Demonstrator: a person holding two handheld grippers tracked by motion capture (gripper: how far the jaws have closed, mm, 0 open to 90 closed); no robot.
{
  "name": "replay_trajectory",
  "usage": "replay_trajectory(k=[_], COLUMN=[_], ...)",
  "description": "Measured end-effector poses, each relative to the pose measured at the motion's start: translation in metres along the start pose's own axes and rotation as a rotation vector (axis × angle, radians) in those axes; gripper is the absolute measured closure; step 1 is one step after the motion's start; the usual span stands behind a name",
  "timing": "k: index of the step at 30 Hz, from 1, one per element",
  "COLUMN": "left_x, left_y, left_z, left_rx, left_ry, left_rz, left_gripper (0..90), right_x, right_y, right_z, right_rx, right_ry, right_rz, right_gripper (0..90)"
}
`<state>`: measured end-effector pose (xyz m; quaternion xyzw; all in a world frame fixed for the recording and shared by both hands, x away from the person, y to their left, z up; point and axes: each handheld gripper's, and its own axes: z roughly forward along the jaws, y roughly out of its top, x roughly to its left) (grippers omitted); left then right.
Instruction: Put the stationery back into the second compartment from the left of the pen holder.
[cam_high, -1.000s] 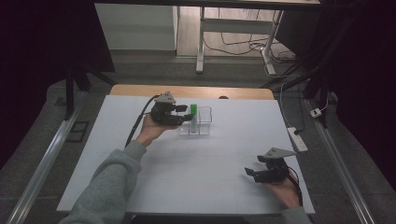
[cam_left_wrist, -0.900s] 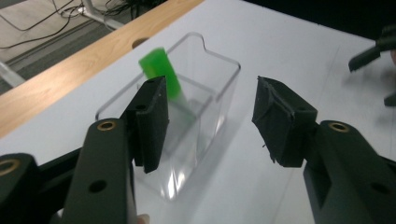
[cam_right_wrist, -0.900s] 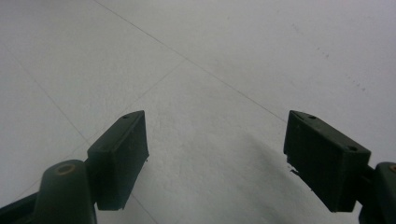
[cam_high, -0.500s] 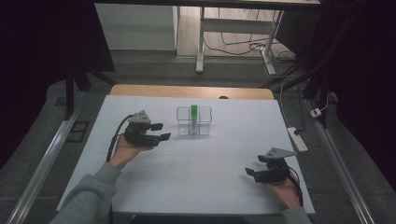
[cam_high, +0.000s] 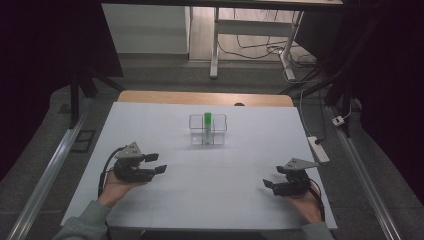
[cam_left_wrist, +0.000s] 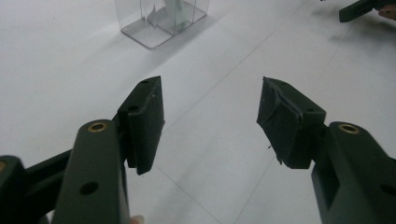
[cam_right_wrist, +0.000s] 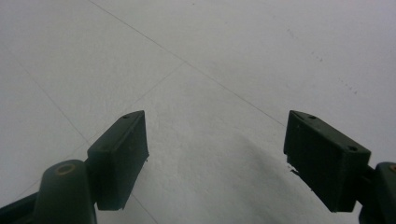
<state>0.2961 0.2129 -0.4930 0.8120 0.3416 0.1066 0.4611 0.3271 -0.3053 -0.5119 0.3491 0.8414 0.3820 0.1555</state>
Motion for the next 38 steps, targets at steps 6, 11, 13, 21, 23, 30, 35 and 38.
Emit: replay_trajectory(k=[6, 11, 13, 21, 23, 30, 35, 38], left_x=[-0.001, 0.000, 0.000, 0.001, 0.001, 0.002, 0.002, 0.003], left_y=[-0.013, -0.027, -0.033, -0.045, -0.044, -0.045, -0.045, -0.045], left_z=[-0.004, -0.009, -0.012, -0.018, -0.017, -0.014, -0.014, -0.015], left_rx=[0.016, 0.032, 0.037, 0.051, 0.054, 0.064, 0.061, 0.060], left_ry=[0.018, 0.038, 0.043, 0.058, 0.059, 0.053, 0.053, 0.057], left_rz=[-0.008, -0.025, -0.029, -0.070, -0.077, -0.083, -0.086, -0.094], left_gripper=[40.3, 39.4, 39.1, 35.4, 33.6, 31.6, 31.1, 30.2], right_x=[0.000, -0.001, -0.001, -0.001, -0.001, -0.002, -0.002, -0.002], right_y=[0.000, -0.001, -0.002, -0.003, -0.002, -0.003, -0.003, -0.003], right_z=[-0.001, -0.001, -0.002, -0.002, -0.003, -0.004, -0.005, -0.005], right_rx=[0.008, -0.001, 0.002, 0.002, 0.000, -0.005, -0.009, -0.007], right_ry=[-0.001, 0.005, 0.003, 0.002, 0.000, 0.001, 0.000, 0.001], right_rz=[-0.002, -0.002, -0.006, -0.013, -0.015, -0.013, -0.016, -0.015], right_gripper=[21.6, 21.6, 21.6, 21.6, 21.6, 21.6, 21.6, 21.6])
